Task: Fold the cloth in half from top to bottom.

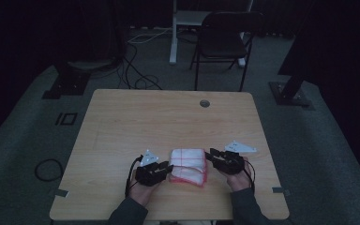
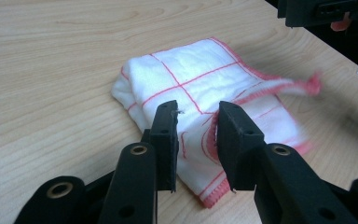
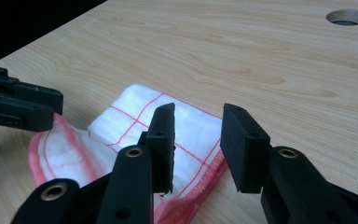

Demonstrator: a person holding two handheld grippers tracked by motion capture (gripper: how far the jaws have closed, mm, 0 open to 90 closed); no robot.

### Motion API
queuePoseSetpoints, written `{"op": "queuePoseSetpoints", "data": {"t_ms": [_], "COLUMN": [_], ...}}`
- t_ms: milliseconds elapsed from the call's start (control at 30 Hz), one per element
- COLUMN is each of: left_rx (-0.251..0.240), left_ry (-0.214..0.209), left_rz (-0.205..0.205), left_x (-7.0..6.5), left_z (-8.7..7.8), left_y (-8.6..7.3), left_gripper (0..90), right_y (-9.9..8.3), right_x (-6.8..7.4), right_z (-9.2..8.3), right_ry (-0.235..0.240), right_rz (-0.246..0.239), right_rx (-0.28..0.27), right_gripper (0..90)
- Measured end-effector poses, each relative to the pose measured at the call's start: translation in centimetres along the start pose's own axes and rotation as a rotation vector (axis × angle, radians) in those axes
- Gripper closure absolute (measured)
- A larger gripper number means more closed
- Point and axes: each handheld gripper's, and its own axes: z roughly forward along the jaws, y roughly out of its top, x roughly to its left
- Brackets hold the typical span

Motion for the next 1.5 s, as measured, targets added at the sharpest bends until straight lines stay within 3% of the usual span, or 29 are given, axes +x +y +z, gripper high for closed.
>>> {"op": "queuePoseSetpoints", "data": {"t_ms": [367,600,833,1067,1500], "left_rx": [-0.028,-0.072,-0.040,-0.002,0.008], "left_ry": [0.038,0.060,0.088,0.108,0.145], "left_rz": [-0.024,-0.052,-0.049,-0.010,0.014], "left_x": [1.5,2.4,3.1,3.3,4.1], "left_z": [-0.5,-1.1,0.0,1.6,1.8], "left_y": [0.3,0.4,0.8,0.4,-0.1], "left_gripper": [65.9,65.9,66.0,65.9,65.6], "right_y": [-0.4,-0.6,-0.8,-1.1,-2.5], "right_x": [-0.1,-0.1,0.0,-0.4,-2.3], "right_z": [0.2,0.5,0.6,0.5,0.2], "right_ry": [-0.001,-0.007,-0.009,-0.025,-0.090], "right_rz": [-0.001,-0.005,-0.004,-0.002,0.032], "right_rx": [0.014,0.029,0.032,0.038,0.044], "right_gripper": [65.5,65.5,65.5,65.5,65.5]}}
